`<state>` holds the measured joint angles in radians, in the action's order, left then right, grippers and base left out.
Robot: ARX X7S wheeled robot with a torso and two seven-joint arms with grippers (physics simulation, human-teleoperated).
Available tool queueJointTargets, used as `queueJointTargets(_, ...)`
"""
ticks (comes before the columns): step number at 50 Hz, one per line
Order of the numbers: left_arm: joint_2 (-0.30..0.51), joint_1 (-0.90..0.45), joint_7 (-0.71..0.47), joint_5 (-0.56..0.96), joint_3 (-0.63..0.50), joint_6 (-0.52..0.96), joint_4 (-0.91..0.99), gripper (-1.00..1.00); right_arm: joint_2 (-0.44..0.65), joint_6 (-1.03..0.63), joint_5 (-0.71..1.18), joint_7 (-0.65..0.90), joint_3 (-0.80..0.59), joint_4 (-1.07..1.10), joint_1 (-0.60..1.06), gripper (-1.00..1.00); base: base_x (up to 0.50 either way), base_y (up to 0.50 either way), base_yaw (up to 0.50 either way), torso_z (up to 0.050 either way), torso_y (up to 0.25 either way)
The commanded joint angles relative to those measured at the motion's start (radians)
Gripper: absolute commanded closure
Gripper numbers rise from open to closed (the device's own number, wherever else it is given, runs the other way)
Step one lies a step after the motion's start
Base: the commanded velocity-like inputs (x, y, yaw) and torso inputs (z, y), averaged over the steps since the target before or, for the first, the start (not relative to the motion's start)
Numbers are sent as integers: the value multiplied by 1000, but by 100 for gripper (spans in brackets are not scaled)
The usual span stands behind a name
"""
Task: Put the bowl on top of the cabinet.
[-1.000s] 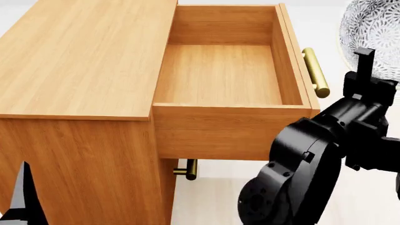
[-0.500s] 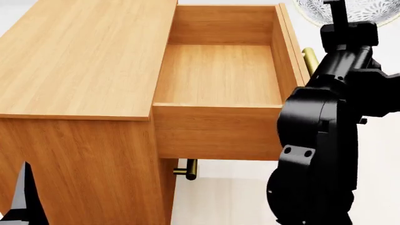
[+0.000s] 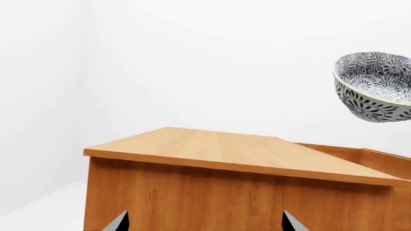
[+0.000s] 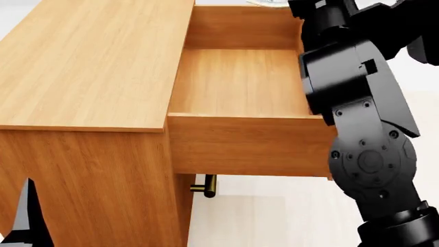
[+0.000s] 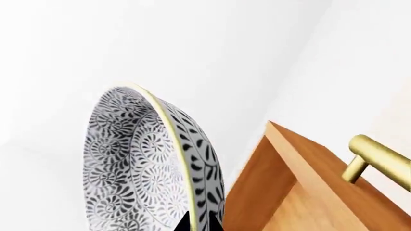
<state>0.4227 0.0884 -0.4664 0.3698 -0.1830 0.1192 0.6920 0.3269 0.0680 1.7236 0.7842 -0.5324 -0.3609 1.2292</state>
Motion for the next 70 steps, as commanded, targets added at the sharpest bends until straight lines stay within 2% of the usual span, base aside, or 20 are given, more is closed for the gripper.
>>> queueJointTargets(1, -20, -9, 15, -22, 18, -6, -19, -100, -19, -262, 127, -33, -31, -140, 160, 100, 0, 0, 0, 0, 0)
queueJointTargets(13, -18, -9, 14, -18, 16, -10, -21, -100, -79, -435, 130, -48, -120, -393, 370, 100, 0, 0, 0, 0, 0)
queueJointTargets(18, -16, -11, 12, -14, 20, -10, -22, -100, -164, -567, 147, -55, -170, -672, 509, 100, 0, 0, 0, 0, 0)
queueJointTargets(22, -15, -13, 12, -10, 22, -11, -25, -100, -258, -622, 130, -149, -208, -944, 629, 100, 0, 0, 0, 0, 2)
queueJointTargets(30, -12, -15, 11, 3, 33, -18, -31, -100, -292, -622, 324, -38, -306, -948, 642, 100, 0, 0, 0, 0, 0)
queueJointTargets(32, -13, -16, 12, 2, 32, -19, -36, -100, -300, -576, 402, -70, -353, -948, 642, 100, 0, 0, 0, 0, 0)
queueJointTargets(42, -11, -11, 9, -2, 28, -22, -32, -100, -319, -494, 912, -106, -767, -948, 669, 100, 0, 0, 0, 0, 0)
queueJointTargets(49, -8, -7, 6, 0, 29, -22, -25, -100, -327, -475, 1154, -161, -987, -946, 700, 100, 0, 0, 0, 0, 0)
queueJointTargets(56, -5, -8, 3, 3, 28, -19, -21, -100, -327, -456, 1248, -186, -1054, -919, 705, 100, 0, 0, 0, 0, 1)
queueJointTargets(70, 2, -8, -4, 18, 40, -17, -11, -100, -327, -425, 1259, -190, -1072, -879, 683, 100, 0, 0, 0, 0, 0)
